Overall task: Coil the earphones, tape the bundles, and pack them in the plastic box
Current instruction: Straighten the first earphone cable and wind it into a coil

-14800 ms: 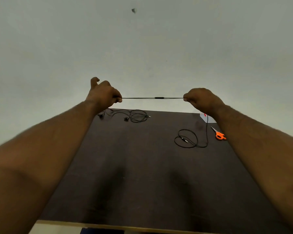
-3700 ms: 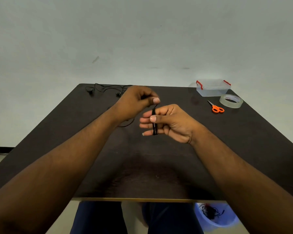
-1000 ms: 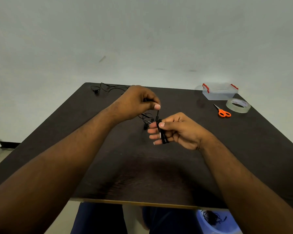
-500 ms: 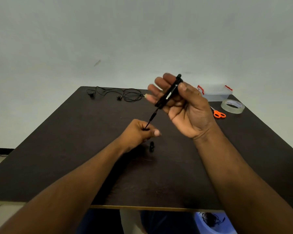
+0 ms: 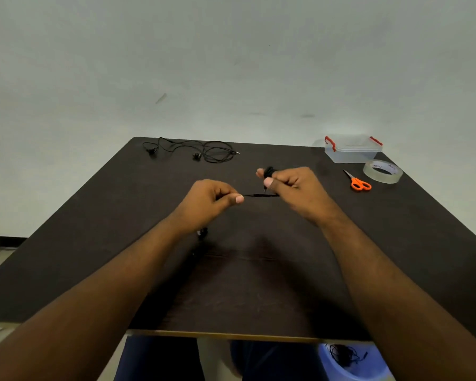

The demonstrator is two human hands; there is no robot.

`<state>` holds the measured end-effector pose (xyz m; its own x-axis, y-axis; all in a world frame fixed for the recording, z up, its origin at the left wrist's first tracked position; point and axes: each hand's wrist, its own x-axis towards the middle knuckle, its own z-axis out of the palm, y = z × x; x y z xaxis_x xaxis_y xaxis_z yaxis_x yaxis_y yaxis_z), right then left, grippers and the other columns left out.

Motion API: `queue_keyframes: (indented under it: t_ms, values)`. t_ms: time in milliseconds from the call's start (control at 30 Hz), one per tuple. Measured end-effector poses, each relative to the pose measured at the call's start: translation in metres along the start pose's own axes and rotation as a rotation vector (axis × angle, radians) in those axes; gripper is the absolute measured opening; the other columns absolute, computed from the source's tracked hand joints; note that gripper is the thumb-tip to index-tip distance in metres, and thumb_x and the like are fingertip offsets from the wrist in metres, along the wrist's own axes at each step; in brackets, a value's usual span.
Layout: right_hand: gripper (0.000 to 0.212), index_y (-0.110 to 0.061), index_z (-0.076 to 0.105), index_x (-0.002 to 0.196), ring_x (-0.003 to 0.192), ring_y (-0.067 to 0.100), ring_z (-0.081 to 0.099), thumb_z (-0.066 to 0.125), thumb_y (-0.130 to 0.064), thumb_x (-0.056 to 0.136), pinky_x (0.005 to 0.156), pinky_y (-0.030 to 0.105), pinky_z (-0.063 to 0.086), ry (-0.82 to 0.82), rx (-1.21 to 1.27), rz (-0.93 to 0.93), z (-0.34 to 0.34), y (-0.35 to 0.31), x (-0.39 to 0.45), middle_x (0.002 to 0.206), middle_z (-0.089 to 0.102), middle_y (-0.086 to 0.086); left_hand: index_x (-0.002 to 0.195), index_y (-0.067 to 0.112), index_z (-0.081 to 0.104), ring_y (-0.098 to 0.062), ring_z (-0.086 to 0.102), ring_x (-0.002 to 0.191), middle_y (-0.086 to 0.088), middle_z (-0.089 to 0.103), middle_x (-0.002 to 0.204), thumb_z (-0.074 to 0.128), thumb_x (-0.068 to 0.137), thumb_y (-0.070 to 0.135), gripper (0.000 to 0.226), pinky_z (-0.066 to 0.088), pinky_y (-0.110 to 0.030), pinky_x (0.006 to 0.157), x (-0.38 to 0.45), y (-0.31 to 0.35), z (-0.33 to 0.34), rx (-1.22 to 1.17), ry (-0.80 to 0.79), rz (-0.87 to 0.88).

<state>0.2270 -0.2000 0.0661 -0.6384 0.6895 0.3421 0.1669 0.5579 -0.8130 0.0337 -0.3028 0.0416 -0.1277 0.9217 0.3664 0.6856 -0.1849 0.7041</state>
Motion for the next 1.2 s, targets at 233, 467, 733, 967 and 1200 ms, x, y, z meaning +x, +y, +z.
queue_keyframes:
  t_ms: [233, 467, 733, 967, 1200]
  values:
    - [0.04, -0.001, 0.054, 0.058, 0.043, 0.009, 0.028, 0.062, -0.02, 0.091, 0.047, 0.025, 0.025, -0.273, -0.184, 0.102, 0.007, -0.003, -0.003, 0.044, 0.032, -0.009, 0.085, 0.018, 0.073, -0.015, 0.063, 0.071, 0.003, 0.069, 0.076, 0.069, 0.086, 0.033, 0.015, 0.053, -0.044, 0.07, 0.024, 0.029, -0.031, 0.287, -0.112, 0.136]
    - [0.032, 0.019, 0.063, 0.078, 0.105, 0.02, 0.068, 0.062, -0.01, 0.091, 0.091, 0.048, 0.052, -0.289, 0.194, 0.217, 0.01, -0.014, -0.009, 0.099, 0.069, 0.029, 0.086, 0.01, 0.072, -0.011, 0.063, 0.075, 0.003, 0.068, 0.079, 0.066, 0.088, 0.026, 0.017, 0.051, -0.04, 0.071, 0.039, 0.054, -0.032, 0.383, -0.189, 0.276]
    - [0.027, 0.006, 0.066, 0.107, 0.099, 0.037, 0.068, 0.065, 0.003, 0.08, 0.086, 0.052, 0.055, -0.305, 0.62, 0.273, 0.014, -0.029, -0.024, 0.103, 0.07, 0.024, 0.083, 0.009, 0.072, -0.013, 0.062, 0.063, 0.004, 0.071, 0.074, 0.069, 0.087, 0.018, 0.011, 0.051, -0.026, 0.059, 0.042, 0.053, -0.025, -0.146, -0.141, 0.127]
    - [0.025, 0.005, 0.069, 0.102, 0.09, 0.036, 0.071, 0.057, 0.003, 0.08, 0.083, 0.055, 0.056, -0.398, 0.922, 0.193, 0.018, -0.045, -0.031, 0.096, 0.071, 0.022, 0.079, 0.008, 0.065, -0.005, 0.059, 0.056, 0.005, 0.066, 0.064, 0.052, 0.093, 0.0, 0.021, 0.049, -0.017, 0.053, 0.024, 0.037, 0.01, -0.631, -0.038, -0.119]
    - [0.023, -0.003, 0.075, 0.089, 0.078, 0.025, 0.073, 0.054, 0.0, 0.08, 0.073, 0.043, 0.06, -0.222, 1.093, 0.13, 0.02, -0.039, -0.026, 0.08, 0.073, 0.013, 0.077, 0.015, 0.065, -0.007, 0.054, 0.052, 0.001, 0.058, 0.061, 0.046, 0.097, 0.002, 0.03, 0.052, -0.022, 0.055, 0.006, 0.031, 0.045, -0.955, -0.079, -0.304]
